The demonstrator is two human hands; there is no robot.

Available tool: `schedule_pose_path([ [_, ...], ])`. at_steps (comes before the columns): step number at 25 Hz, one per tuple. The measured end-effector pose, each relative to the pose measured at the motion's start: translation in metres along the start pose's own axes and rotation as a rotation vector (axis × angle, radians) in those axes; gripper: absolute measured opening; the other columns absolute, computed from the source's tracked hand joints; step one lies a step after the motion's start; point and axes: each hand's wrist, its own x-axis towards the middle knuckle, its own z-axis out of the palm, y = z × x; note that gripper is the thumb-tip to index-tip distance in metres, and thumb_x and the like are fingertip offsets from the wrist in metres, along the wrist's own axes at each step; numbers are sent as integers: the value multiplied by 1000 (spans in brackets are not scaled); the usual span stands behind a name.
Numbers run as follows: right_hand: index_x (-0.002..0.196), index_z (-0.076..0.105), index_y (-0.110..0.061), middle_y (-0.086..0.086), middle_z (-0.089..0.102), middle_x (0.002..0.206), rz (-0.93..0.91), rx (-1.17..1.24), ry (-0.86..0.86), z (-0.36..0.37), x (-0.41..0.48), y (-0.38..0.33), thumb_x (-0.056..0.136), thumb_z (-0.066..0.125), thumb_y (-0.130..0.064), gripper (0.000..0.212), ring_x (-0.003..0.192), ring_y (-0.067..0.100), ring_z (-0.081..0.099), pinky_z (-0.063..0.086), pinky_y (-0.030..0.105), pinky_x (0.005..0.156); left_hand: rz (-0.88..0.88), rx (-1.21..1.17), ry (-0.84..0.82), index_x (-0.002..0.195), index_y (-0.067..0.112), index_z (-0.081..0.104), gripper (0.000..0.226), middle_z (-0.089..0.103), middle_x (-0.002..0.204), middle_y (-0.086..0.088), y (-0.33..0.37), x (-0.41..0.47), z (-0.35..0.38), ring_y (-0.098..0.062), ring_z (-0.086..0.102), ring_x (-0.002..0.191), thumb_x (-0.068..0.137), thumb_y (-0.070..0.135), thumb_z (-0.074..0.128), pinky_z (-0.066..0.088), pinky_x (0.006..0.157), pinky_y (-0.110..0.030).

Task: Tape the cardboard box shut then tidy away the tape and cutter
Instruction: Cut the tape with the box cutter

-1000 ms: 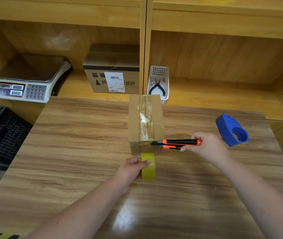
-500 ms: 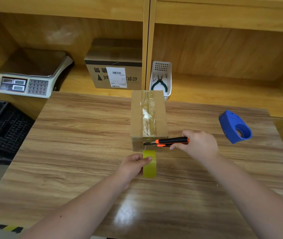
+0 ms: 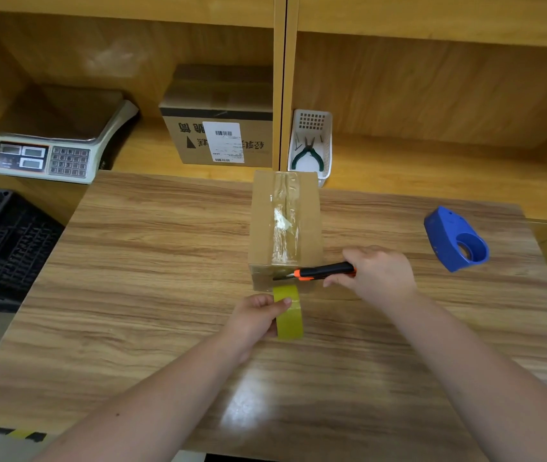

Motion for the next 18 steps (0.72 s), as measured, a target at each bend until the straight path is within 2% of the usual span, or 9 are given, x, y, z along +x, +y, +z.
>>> schedule_pose_path([
  [3, 54, 49, -15, -1, 50, 42, -24, -12, 11, 2, 2, 4, 56, 73, -65, 56, 37, 21, 47, 22, 19, 40, -1, 4, 8, 75, 16, 64, 15, 70, 84, -12, 0, 2, -2, -22, 65, 75, 85, 25, 70, 52, 92, -46],
  [8, 55, 52, -15, -1, 52, 44, -66, -37, -17, 3, -1, 5, 56, 73, -65, 54, 39, 22, 50, 27, 21, 38, -5, 28, 13, 87, 11, 61, 20, 71, 86, -13, -1, 3, 1, -24, 66, 79, 82, 26, 73, 54, 93, -49],
  [13, 56, 51, -16, -3, 51, 44, -72, -31, -6, 4, -3, 13, 56, 73, -65, 54, 38, 19, 49, 25, 20, 37, 11, 16, 24, 69, 16, 58, 21, 71, 76, -8, -1, 3, 1, -17, 66, 64, 83, 23, 72, 53, 90, -45],
  [16, 56, 50, -15, -2, 50, 45, -71, -54, -21, 2, -10, 21, 56, 74, -65, 56, 38, 19, 47, 27, 19, 36, 15, 17, 15, 78, 14, 61, 15, 72, 77, -8, -2, -1, 1, -15, 66, 63, 84, 22, 71, 54, 87, -43],
  [18, 59, 50, -15, -2, 49, 48, -48, -36, -41, 4, -12, 21, 58, 73, -66, 56, 39, 20, 46, 37, 23, 34, 12, 26, 10, 81, 13, 62, 12, 72, 78, -7, -3, -4, 1, -15, 67, 64, 85, 21, 71, 56, 83, -39],
])
